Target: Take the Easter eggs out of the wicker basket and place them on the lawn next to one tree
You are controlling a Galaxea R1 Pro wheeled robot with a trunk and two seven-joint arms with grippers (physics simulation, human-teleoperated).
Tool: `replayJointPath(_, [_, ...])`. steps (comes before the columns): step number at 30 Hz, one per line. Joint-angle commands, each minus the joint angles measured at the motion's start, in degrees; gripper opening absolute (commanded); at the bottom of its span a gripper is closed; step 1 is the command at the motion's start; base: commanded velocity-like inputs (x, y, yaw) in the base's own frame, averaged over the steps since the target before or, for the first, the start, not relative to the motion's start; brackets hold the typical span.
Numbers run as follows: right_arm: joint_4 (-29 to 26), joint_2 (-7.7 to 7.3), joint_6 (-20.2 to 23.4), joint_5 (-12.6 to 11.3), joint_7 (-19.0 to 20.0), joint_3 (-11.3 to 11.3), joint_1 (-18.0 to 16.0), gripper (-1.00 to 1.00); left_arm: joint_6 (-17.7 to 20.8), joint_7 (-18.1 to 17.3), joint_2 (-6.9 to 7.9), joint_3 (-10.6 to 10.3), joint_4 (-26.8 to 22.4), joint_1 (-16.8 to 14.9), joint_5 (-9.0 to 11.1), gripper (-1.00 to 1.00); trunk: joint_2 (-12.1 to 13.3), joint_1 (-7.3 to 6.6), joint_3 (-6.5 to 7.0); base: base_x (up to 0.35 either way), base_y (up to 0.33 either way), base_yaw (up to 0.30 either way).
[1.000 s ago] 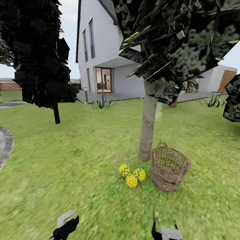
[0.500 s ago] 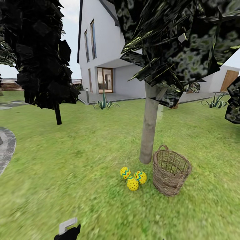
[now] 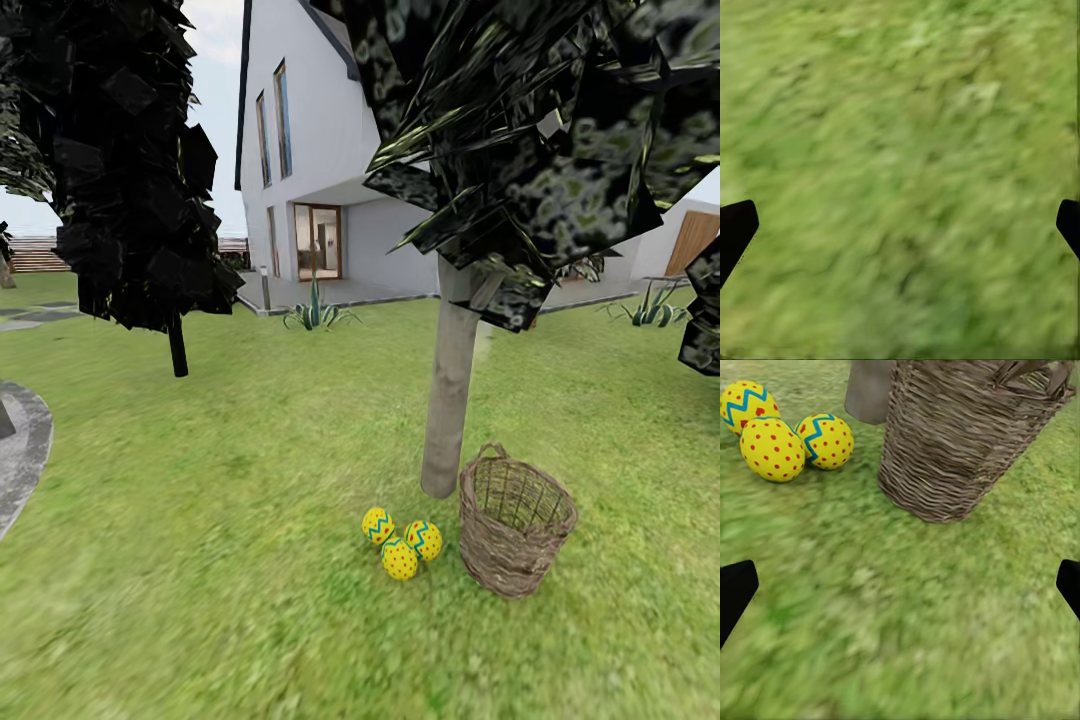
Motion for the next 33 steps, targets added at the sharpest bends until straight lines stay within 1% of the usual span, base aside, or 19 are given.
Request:
replayJointPath(1, [0.47, -0.03, -0.33, -0.40, -0.27, 0.52, -0.04, 1.00, -0.52, -0.45, -0.34, 0.30, 0.06, 0.74, -0.01, 1.00, 0.39, -0.24, 0.13, 0.000, 0.000, 0.000])
replayJointPath(3, [1.66, 0.08, -0.53, -0.43, -0.23, 0.55, -0.07, 1.00, -0.90, -0.37, -0.61, 0.30, 0.01, 1.53, -0.46, 1.00, 1.19, -0.68, 0.49, 0.000, 0.000, 0.000])
replayJointPath(7, [2.80, 0.17, -0.71, -0.48, -0.22, 0.67, -0.07, 1.00, -1.26, -0.17, -0.60, 0.22, -0.02, 1.98, -0.72, 1.00, 2.80, -1.55, 1.21, 0.000, 0.000, 0.000])
replayJointPath(9, [2.98, 0.19, -0.74, -0.48, -0.18, 0.75, -0.07, 1.00, -1.99, -0.15, -0.59, 0.22, -0.02, 2.05, -0.74, 1.00, 3.60, -1.99, 1.57, 0.000, 0.000, 0.000])
replayJointPath(10, [3.08, 0.19, -0.74, -0.48, -0.13, 0.77, -0.07, 1.00, -2.97, -0.14, -0.59, 0.23, -0.01, 2.07, -0.75, 1.00, 4.00, -2.21, 1.75, 0.000, 0.000, 0.000])
replayJointPath(11, [3.16, 0.16, -0.69, -0.44, 0.56, 0.71, -0.06, 1.00, -4.69, -0.11, -0.61, 0.23, 0.03, 2.12, -0.75, 1.00, 4.40, -2.43, 1.93, 0.000, 0.000, 0.000])
replayJointPath(13, [3.21, 0.05, -0.66, -0.42, 1.99, 0.62, -0.06, 1.00, -5.84, -0.12, -0.63, 0.26, 0.04, 2.14, -0.75, 1.00, 5.20, -2.87, 2.29, 0.000, 0.000, 0.000])
replayJointPath(14, [3.24, -0.06, -0.65, -0.34, 4.93, 0.54, -0.05, 1.00, -6.95, -0.13, -0.66, 0.25, 0.05, 2.15, -0.76, 1.00, 5.60, -3.09, 2.47, 0.000, 0.000, 0.000])
replayJointPath(15, [3.24, -0.08, -0.65, -0.30, 5.72, 0.53, -0.05, 1.00, -7.23, -0.13, -0.66, 0.26, 0.06, 2.17, -0.76, 1.00, 6.00, -3.31, 2.65, 0.000, 0.000, 0.000])
replayJointPath(17, [3.30, -0.21, -0.64, -0.16, 8.50, 0.51, -0.04, 1.00, -8.76, -0.13, -0.67, 0.24, 0.06, 2.22, -0.76, 1.00, 6.81, -3.75, 3.00, 0.000, 0.000, 0.000])
replayJointPath(21, [3.77, -0.20, -0.45, -0.14, 10.31, 0.61, -0.06, 1.00, -12.26, -0.13, -0.69, 0.28, 0.06, 3.37, -0.76, 1.00, 8.41, -4.63, 3.72, 0.000, 0.000, 0.000])
replayJointPath(24, [8.63, 0.34, -0.27, -0.21, 10.71, 0.81, -0.05, 1.00, -13.29, -0.13, -0.74, 0.29, 0.05, 3.92, -0.76, 1.00, 9.61, -5.29, 4.26, 0.000, 0.000, 0.000])
replayJointPath(25, [13.05, 0.91, -0.23, -0.26, 10.83, 0.76, -0.04, 1.00, -13.67, -0.13, -0.75, 0.29, 0.06, 4.07, -0.76, 1.00, 10.02, -5.51, 4.44, 0.000, 0.000, 0.000])
replayJointPath(26, [14.29, 1.01, -0.23, -0.27, 10.85, 0.75, -0.04, 1.00, -13.78, -0.13, -0.75, 0.29, 0.06, 4.12, -0.76, 1.00, 10.42, -5.73, 4.62, 0.000, 0.000, 0.000])
replayJointPath(27, [17.04, 1.08, -0.18, -0.26, 10.88, 0.68, -0.04, 1.00, -14.13, -0.13, -0.76, 0.30, 0.06, 4.48, -0.76, 1.00, 10.82, -5.95, 4.80, 0.000, 0.000, 0.000])
replayJointPath(29, [18.46, 1.01, -0.15, -0.24, 10.90, 0.63, -0.04, 1.00, -14.54, -0.15, -0.78, 0.30, 0.06, 5.09, -0.76, 1.00, 11.62, -6.39, 5.16, 0.000, 0.000, 0.000])
replayJointPath(30, [19.29, 1.00, -0.18, -0.26, 10.93, 0.64, -0.04, 1.00, -15.43, -0.16, -0.82, 0.30, 0.06, 5.63, -0.76, 1.00, 12.02, -6.61, 5.34, 0.000, 0.000, 0.000])
replayJointPath(33, [19.63, 1.28, -0.20, -0.33, 10.94, 0.74, -0.04, 1.00, -16.39, -0.15, -0.81, 0.30, 0.06, 6.63, -0.74, 1.00, 13.22, -7.27, 5.88, 0.000, 0.000, 0.000])
